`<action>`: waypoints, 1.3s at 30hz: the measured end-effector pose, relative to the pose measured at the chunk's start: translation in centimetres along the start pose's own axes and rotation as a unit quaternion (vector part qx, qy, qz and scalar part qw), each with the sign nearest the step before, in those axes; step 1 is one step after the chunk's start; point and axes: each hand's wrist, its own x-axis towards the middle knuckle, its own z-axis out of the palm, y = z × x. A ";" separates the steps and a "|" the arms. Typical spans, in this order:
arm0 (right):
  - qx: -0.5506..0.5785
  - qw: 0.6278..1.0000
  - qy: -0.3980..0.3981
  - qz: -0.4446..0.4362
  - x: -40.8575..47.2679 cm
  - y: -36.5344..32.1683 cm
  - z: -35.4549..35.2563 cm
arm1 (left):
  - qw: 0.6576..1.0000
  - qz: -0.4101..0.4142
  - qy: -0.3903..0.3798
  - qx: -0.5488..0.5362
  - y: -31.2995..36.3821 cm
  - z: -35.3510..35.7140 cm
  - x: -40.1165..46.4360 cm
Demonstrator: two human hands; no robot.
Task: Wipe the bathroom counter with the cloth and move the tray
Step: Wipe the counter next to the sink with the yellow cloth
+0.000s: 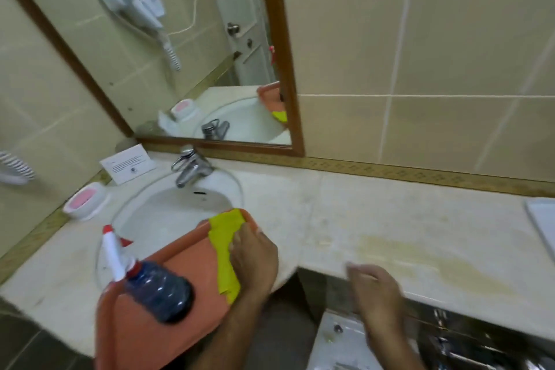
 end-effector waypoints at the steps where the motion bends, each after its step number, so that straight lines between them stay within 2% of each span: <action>1: -0.048 0.996 -0.044 -0.068 -0.9 -1.0 2.8 | 0.995 -0.096 -0.005 -0.012 -0.7 -0.4 1.5; 3: -0.142 0.970 -0.116 -0.161 -2.3 -3.2 8.2 | 0.968 -0.245 -0.009 -0.044 -2.1 -1.1 4.8; 5: -0.260 0.930 -0.153 -0.208 -2.6 -4.6 11.5 | 0.944 -0.321 -0.040 -0.069 -3.4 -1.3 7.5; 7: -0.340 0.897 -0.159 -0.233 -3.3 -5.8 14.7 | 0.940 -0.324 -0.075 -0.069 -4.8 -0.9 9.2; 9: -0.381 0.882 -0.155 -0.230 -3.6 -5.6 16.8 | 0.938 -0.313 -0.091 -0.116 -6.0 -0.6 9.9; 11: -0.375 0.889 -0.140 -0.224 -3.6 -5.3 18.0 | 0.932 -0.301 -0.111 -0.168 -7.1 -0.6 10.4; 13: -0.336 0.911 -0.151 -0.184 -3.9 -5.5 18.6 | 0.935 -0.279 -0.123 -0.179 -7.2 -0.6 10.6; 16: -0.247 0.947 -0.172 -0.113 -4.2 -7.2 18.0 | 0.942 -0.211 -0.094 -0.242 -5.8 -1.4 10.0; 19: -0.241 0.952 -0.136 -0.130 -3.7 -8.2 14.9 | 0.952 -0.148 -0.069 -0.258 -3.8 -2.7 9.8; 20: -0.226 0.957 -0.118 -0.137 -3.2 -8.1 13.4 | 0.948 -0.143 -0.079 -0.273 -2.7 -2.7 10.0; 23: -0.163 0.975 -0.075 -0.133 -0.8 -7.4 9.3 | 0.912 -0.137 -0.179 -0.343 1.1 -0.5 10.1; 26: -0.139 0.983 -0.043 -0.111 2.1 -6.2 7.0 | 0.946 -0.067 -0.235 -0.213 3.9 3.1 8.7; 29: -0.214 0.969 -0.055 -0.114 4.0 -3.7 6.8 | 0.960 0.069 -0.270 -0.021 3.6 5.6 7.5; 32: -0.385 0.898 0.003 -0.214 4.6 -2.1 7.9 | 0.935 0.190 -0.243 0.176 2.3 6.1 8.1; 33: -0.411 0.870 0.031 -0.269 4.9 -2.2 8.5 | 0.925 0.219 -0.225 0.215 2.0 5.9 8.4; 35: -0.394 0.837 0.066 -0.375 6.0 -2.6 10.4 | 0.909 0.257 -0.204 0.257 1.6 5.3 8.6; 37: -0.402 0.820 -0.013 -0.408 6.7 -3.1 12.9 | 0.896 0.288 -0.201 0.271 0.8 5.0 8.6; 39: -0.430 0.809 -0.083 -0.392 7.3 -2.9 15.3 | 0.890 0.311 -0.202 0.267 -0.2 5.1 8.6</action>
